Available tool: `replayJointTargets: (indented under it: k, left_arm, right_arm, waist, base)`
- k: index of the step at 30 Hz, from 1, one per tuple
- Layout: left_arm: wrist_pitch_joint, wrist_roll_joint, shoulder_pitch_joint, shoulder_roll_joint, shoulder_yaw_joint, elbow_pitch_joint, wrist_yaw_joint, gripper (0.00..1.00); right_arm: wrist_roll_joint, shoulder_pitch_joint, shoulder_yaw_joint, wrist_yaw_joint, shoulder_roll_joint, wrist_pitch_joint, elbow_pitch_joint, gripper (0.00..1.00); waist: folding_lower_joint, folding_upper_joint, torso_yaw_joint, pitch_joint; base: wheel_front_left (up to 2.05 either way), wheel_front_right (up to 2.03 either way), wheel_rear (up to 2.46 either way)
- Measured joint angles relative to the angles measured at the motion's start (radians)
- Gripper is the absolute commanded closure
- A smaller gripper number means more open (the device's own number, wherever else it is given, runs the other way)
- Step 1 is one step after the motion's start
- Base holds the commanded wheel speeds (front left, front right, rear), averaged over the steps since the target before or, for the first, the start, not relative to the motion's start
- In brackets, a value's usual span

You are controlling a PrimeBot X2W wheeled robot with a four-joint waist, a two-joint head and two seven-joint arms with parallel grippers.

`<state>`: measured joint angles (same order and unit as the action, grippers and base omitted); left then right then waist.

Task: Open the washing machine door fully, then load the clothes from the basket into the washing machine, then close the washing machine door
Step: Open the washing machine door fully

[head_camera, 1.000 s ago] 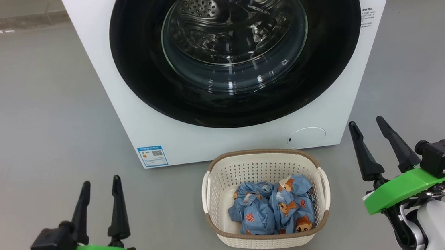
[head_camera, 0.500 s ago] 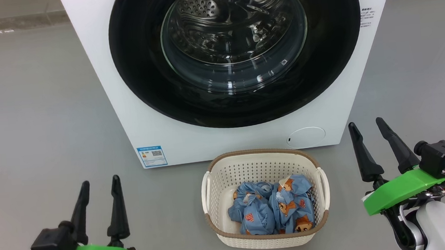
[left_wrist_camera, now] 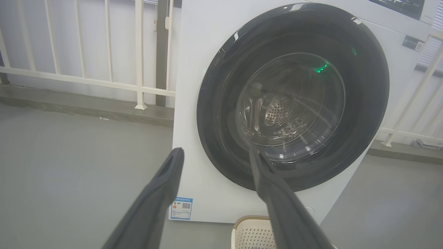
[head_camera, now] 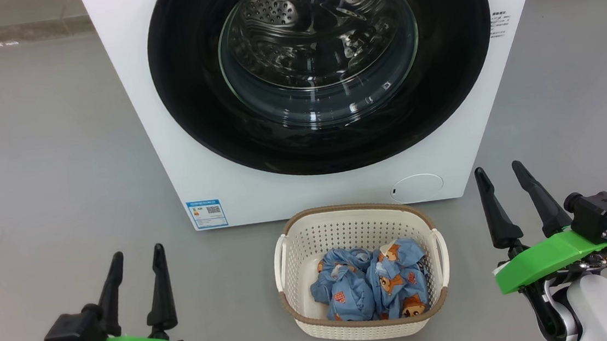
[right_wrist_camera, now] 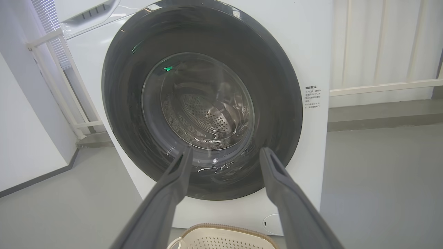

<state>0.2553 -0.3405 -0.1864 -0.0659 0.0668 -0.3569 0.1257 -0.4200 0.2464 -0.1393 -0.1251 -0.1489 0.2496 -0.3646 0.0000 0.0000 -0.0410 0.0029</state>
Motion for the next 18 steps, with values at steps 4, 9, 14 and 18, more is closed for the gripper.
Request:
replayJointTargets:
  k: [4, 9, 14, 18]
  left_arm:
    - [0.0, 0.0, -0.001, 0.0, 0.0, 0.0, 0.0, 0.0]
    - [0.0, 0.0, -0.002, 0.0, -0.001, -0.002, 0.0, 0.0]
    - [0.0, 0.0, -0.002, 0.0, -0.001, -0.005, 0.0, 0.0]
    - [0.0, 0.0, -0.002, 0.0, 0.002, -0.011, 0.0, 0.0]
  right_arm:
    - [0.0, 0.0, 0.0, 0.0, 0.001, 0.0, -0.002, 0.0]
    - [0.0, 0.0, 0.0, 0.0, 0.002, 0.0, -0.003, 0.0]
    - [0.0, 0.0, -0.001, 0.0, 0.002, 0.0, -0.004, 0.0]
    - [0.0, 0.0, -0.004, 0.0, 0.002, 0.0, -0.007, 0.0]
  waist:
    - [0.0, 0.0, -0.001, 0.001]
    - [0.0, 0.0, 0.0, 0.001]
    - [0.0, 0.0, 0.001, 0.002]
    - [0.0, 0.0, 0.002, 0.001]
  base:
    - [0.48, 0.48, -0.96]
    - [0.77, 0.77, -1.54]
    - [1.13, 1.13, -2.27]
    - [1.21, 1.21, -2.43]
